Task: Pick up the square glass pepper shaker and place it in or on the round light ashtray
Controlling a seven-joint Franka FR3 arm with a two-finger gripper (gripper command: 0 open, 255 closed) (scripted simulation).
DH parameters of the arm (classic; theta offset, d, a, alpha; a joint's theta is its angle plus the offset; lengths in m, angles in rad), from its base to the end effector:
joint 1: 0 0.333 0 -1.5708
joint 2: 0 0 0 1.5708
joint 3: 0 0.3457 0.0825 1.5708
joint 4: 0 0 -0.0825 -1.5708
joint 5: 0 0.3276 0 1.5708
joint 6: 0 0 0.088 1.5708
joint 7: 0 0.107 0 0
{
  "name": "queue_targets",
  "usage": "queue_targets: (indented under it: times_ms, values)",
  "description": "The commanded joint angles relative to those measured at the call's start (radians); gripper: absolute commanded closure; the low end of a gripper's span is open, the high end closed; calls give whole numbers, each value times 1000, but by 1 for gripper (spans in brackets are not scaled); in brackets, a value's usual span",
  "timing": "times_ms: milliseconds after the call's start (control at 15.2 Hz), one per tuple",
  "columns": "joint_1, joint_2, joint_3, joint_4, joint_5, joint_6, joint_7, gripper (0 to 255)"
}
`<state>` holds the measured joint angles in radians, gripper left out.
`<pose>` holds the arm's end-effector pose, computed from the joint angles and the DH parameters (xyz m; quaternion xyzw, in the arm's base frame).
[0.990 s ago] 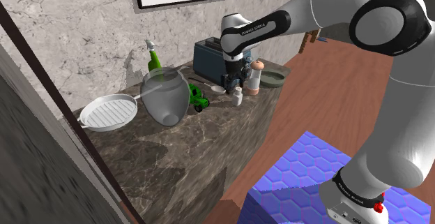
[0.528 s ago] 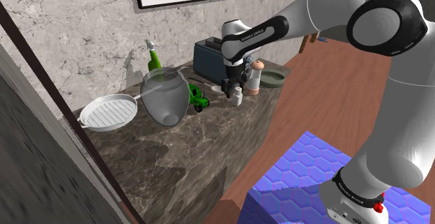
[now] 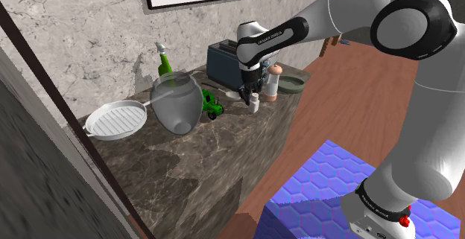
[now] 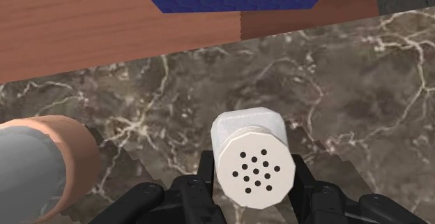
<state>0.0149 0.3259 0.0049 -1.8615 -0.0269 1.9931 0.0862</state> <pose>0.5694 0.0094 0.3900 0.9949 -0.0264 -0.0963 0.0160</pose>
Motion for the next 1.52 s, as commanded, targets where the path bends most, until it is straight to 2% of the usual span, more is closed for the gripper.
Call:
queue_targets:
  times_ms: [0,330,1452]
  values:
    - [0,0,0,0,0,0,0,255]
    - [0,0,0,0,0,0,0,255]
    - [0,-85,1,117,2,-202,-5,255]
